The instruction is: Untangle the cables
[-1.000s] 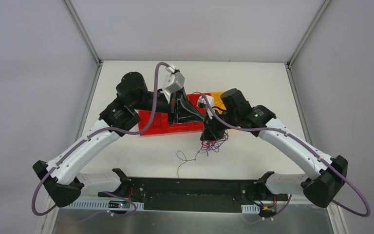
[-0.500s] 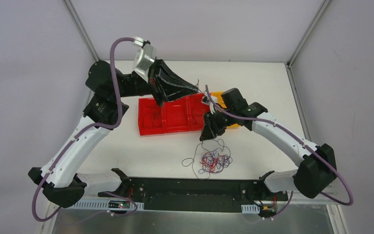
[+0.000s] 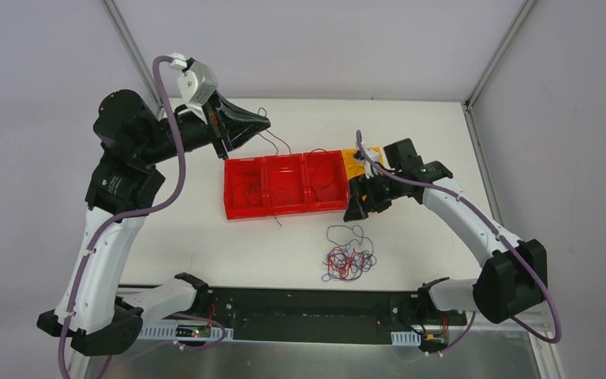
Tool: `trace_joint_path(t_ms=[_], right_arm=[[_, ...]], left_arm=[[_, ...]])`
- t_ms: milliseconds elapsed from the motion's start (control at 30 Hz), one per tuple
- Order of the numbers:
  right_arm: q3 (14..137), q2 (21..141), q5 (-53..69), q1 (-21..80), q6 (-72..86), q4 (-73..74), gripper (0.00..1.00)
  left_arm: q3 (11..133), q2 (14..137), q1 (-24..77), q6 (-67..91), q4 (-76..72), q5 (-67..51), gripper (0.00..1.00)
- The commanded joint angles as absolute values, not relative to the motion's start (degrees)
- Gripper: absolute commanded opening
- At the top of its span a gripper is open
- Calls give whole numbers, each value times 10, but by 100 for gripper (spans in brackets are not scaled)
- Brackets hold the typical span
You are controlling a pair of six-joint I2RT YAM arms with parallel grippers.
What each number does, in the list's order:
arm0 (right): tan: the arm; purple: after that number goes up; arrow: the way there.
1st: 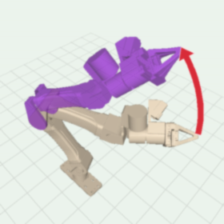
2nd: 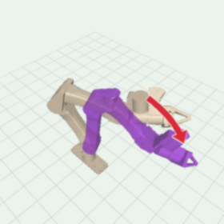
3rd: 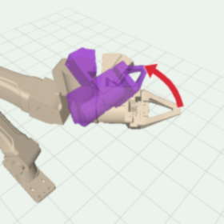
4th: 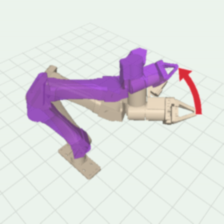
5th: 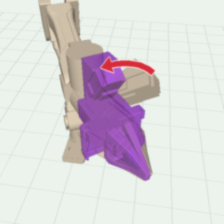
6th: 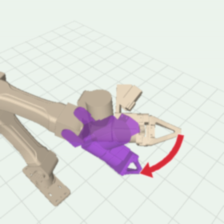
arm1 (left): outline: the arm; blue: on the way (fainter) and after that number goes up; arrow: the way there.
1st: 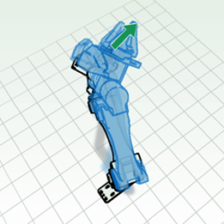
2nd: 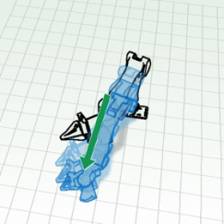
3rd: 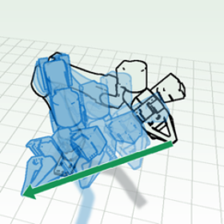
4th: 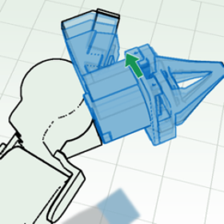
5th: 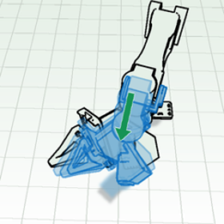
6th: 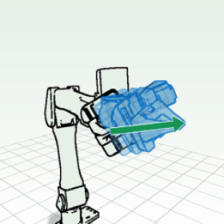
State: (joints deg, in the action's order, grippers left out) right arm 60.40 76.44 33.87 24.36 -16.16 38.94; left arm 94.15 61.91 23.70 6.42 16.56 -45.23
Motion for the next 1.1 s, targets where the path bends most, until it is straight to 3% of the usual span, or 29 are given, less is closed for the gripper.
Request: trace_joint_path(t_ms=[0, 233, 833, 933, 1067], right_arm=[[603, 729, 332, 244, -190, 421, 77], [610, 728, 334, 243, -201, 424, 78], [619, 736, 345, 223, -224, 436, 84], [622, 739, 347, 219, -227, 438, 84], [622, 739, 350, 213, -232, 444, 84]], left_arm=[[971, 633, 221, -39, 244, -298, 0], [1031, 692, 196, -64, 242, -154, 0], [1113, 789, 114, -107, 197, -144, 0], [1084, 783, 99, -87, 198, -168, 0], [956, 728, 96, -61, 200, -220, 0]])
